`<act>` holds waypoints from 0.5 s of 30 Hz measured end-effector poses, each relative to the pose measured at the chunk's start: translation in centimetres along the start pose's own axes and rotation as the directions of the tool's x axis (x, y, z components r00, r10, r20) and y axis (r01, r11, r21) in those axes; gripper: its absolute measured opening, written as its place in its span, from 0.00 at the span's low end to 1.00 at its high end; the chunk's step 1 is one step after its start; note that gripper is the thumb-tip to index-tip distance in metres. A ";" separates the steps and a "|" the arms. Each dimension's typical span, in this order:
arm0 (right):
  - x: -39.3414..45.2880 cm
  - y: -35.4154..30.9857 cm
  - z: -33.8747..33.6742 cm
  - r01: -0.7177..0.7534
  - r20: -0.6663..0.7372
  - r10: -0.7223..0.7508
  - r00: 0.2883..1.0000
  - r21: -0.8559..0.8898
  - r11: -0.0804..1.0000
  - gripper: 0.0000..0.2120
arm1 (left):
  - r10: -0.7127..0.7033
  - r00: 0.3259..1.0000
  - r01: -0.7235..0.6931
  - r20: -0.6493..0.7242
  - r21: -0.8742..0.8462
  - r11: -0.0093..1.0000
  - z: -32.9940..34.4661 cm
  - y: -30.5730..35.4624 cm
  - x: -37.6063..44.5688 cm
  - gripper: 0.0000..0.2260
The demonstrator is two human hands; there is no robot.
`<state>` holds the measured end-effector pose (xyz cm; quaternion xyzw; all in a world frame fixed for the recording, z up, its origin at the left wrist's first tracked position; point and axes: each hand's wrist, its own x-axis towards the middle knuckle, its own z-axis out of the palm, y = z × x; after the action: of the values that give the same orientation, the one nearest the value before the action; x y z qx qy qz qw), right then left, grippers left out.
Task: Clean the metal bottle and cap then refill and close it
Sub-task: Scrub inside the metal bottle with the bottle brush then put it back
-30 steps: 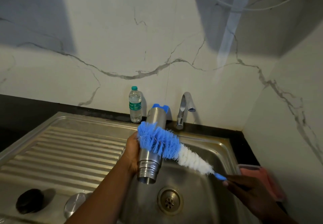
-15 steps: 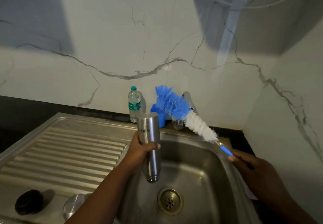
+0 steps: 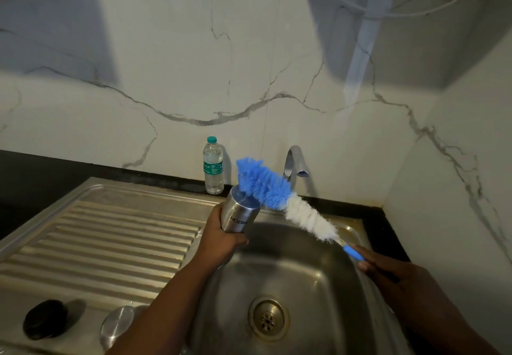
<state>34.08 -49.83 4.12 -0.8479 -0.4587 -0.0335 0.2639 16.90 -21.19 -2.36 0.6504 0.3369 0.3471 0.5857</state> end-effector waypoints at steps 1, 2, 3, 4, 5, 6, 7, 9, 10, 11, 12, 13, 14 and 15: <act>0.0 -0.1 0.1 0.026 -0.016 -0.027 1.000 -0.034 0.999 0.16 | 0.001 1.000 -0.001 0.001 -0.003 1.000 0.1 0.0 0.0 0.33; -0.1 -0.6 0.1 0.032 -0.017 -0.033 0.999 -0.054 0.998 0.17 | -0.006 1.000 0.006 0.002 -0.011 1.000 0.2 0.0 0.0 0.33; -0.2 -1.0 0.1 0.038 -0.005 -0.039 0.999 -0.066 0.997 0.17 | -0.017 1.000 0.017 0.005 -0.028 0.999 0.3 0.1 -0.1 0.32; -0.3 -1.3 0.2 0.051 0.010 -0.051 0.999 -0.075 0.996 0.16 | -0.024 1.000 0.024 0.008 -0.039 0.999 0.4 0.2 -0.2 0.32; -0.3 -1.5 0.2 0.066 0.011 -0.065 0.998 -0.089 0.994 0.14 | -0.026 1.000 0.026 0.013 -0.049 0.998 0.4 0.3 -0.3 0.32; -0.2 -1.7 0.1 0.067 0.005 -0.067 0.998 -0.106 0.992 0.12 | -0.024 1.000 0.025 0.016 -0.045 0.999 0.4 0.4 -0.4 0.32; -0.1 -1.7 0.0 0.065 -0.016 -0.067 0.998 -0.093 0.994 0.11 | -0.018 1.000 0.018 0.020 -0.035 0.999 0.4 0.4 -0.4 0.33; -0.1 -1.5 -0.1 0.049 -0.030 -0.052 0.998 -0.072 0.996 0.12 | -0.020 1.000 0.021 0.014 -0.018 1.000 0.3 0.5 -0.5 0.36; -0.1 -1.6 -0.1 0.057 -0.011 -0.059 0.998 -0.098 0.993 0.12 | -0.028 1.000 0.028 0.008 -0.015 0.999 0.3 0.6 -0.6 0.36; -0.1 -1.9 -0.1 0.066 0.007 -0.066 0.998 -0.128 0.990 0.12 | -0.031 1.000 0.031 0.000 -0.018 0.999 0.3 0.8 -0.7 0.37; -0.2 -2.2 -0.1 0.057 0.022 -0.055 0.998 -0.121 0.991 0.12 | -0.032 0.999 0.031 -0.009 -0.024 0.999 0.3 0.9 -0.7 0.37; -0.3 -2.1 -0.1 0.041 0.024 -0.039 0.999 -0.102 0.994 0.13 | -0.029 0.999 0.028 -0.018 -0.033 0.999 0.3 1.1 -0.8 0.36; -0.4 -2.0 -0.2 0.027 0.026 -0.024 0.999 -0.104 0.994 0.15 | -0.031 0.999 0.030 -0.025 -0.039 0.999 0.3 1.1 -0.7 0.36; -0.4 -1.8 -0.3 0.004 0.023 -0.002 1.000 -0.102 0.995 0.17 | -0.031 0.999 0.030 -0.034 -0.038 0.999 0.2 1.1 -0.7 0.35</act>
<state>32.48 -49.49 5.05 -0.8599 -0.4607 -0.0475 0.2148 16.74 -21.95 -1.36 0.6278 0.3502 0.3556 0.5973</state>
